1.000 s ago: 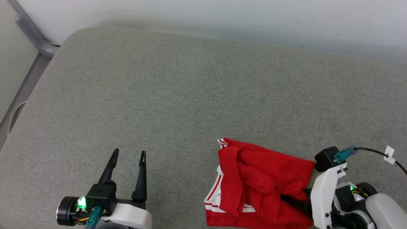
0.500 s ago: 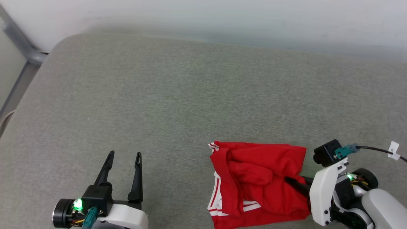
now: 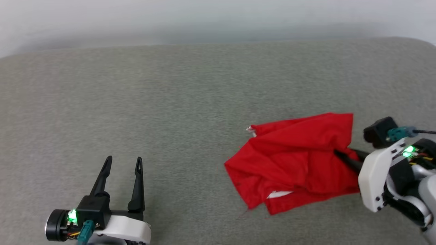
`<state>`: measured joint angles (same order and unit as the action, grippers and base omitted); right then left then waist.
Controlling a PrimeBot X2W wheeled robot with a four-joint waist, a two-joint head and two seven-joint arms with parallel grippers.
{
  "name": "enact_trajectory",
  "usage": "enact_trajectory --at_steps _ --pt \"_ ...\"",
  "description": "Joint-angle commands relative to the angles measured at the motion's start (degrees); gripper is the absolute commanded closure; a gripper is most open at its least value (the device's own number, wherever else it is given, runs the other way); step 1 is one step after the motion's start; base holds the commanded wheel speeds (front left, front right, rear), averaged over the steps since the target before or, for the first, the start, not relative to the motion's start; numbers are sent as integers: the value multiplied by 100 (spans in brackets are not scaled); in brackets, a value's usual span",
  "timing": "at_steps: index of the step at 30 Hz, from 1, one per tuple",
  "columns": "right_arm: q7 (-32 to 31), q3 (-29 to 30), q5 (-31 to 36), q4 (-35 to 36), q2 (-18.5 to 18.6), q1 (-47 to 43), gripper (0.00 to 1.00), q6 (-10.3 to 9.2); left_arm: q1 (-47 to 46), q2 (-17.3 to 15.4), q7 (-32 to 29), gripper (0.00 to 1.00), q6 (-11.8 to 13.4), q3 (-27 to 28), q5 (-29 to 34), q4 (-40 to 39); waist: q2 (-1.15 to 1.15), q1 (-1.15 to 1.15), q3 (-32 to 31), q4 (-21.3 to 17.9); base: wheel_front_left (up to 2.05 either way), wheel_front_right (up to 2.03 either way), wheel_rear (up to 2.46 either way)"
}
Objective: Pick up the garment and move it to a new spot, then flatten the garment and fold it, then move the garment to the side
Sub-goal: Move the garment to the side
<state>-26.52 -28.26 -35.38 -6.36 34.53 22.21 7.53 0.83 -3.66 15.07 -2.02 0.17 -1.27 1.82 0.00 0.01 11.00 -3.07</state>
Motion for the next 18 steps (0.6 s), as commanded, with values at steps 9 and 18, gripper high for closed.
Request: enact_trajectory --at_steps 9,18 --pt "173 387 198 -115 329 519 100 -8 -306 -175 12 0 -75 108 63 -149 0 -1 532 -878 0 0 0" --pt "189 996 511 -352 618 836 100 -9 -533 -295 13 0 -90 91 137 -422 0 -1 1126 -942 0 0 0"
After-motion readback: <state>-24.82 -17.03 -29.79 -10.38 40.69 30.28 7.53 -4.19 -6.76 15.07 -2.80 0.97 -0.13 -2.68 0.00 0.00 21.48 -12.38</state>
